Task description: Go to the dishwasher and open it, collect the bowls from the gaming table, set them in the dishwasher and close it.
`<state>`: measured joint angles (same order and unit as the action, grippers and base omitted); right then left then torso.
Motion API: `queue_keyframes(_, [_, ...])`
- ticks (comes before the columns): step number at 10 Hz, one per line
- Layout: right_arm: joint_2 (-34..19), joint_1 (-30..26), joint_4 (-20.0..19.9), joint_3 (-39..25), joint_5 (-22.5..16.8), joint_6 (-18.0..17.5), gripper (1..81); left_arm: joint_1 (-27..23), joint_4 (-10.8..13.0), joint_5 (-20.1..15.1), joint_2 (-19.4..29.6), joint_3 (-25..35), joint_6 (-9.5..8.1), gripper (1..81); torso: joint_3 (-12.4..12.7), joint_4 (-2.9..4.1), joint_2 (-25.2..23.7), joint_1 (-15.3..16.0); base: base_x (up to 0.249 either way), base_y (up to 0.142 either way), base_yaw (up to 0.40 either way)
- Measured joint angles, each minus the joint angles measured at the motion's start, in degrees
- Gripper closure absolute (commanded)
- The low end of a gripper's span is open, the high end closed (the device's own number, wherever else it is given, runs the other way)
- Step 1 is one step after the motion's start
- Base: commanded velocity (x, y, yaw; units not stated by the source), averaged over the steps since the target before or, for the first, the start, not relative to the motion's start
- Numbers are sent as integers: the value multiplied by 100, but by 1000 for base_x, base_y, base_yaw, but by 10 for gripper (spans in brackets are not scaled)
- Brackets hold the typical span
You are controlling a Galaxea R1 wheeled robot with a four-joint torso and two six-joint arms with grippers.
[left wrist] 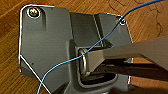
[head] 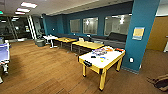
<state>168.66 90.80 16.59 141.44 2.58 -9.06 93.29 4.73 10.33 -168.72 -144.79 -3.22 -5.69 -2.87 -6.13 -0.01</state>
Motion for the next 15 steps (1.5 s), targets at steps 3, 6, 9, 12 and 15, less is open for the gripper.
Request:
queue_keyframes(3, [-2, 35, 0, 0, 9, 2, 10, 41, -2, -2, -2, 0, 0, 10, 0, 0, -4, -7, 86, 0, 0])
queue_keyframes(6, [-16, -48, 2, 11, -2, 2, 10, -33, -2, 20, -11, 0, 0, 10, 0, 0, -2, 6, 160, 0, 0])
queue_keyframes(9, [-2, 16, 5, 11, 17, 0, 10, 11, -2, 17, 2, -4, 0, 10, 2, 0, -4, 3, 163, 0, 0])
queue_keyframes(12, [-13, -4, 7, 11, 22, 2, 10, -7, -5, 20, -6, 0, 0, 10, 2, 0, -4, 6, 147, 61, 0])
queue_keyframes(15, [0, -2, 9, 11, 61, 2, 10, 4, -5, 20, 2, -2, 0, 10, 2, 0, -4, 6, 144, 41, 0])
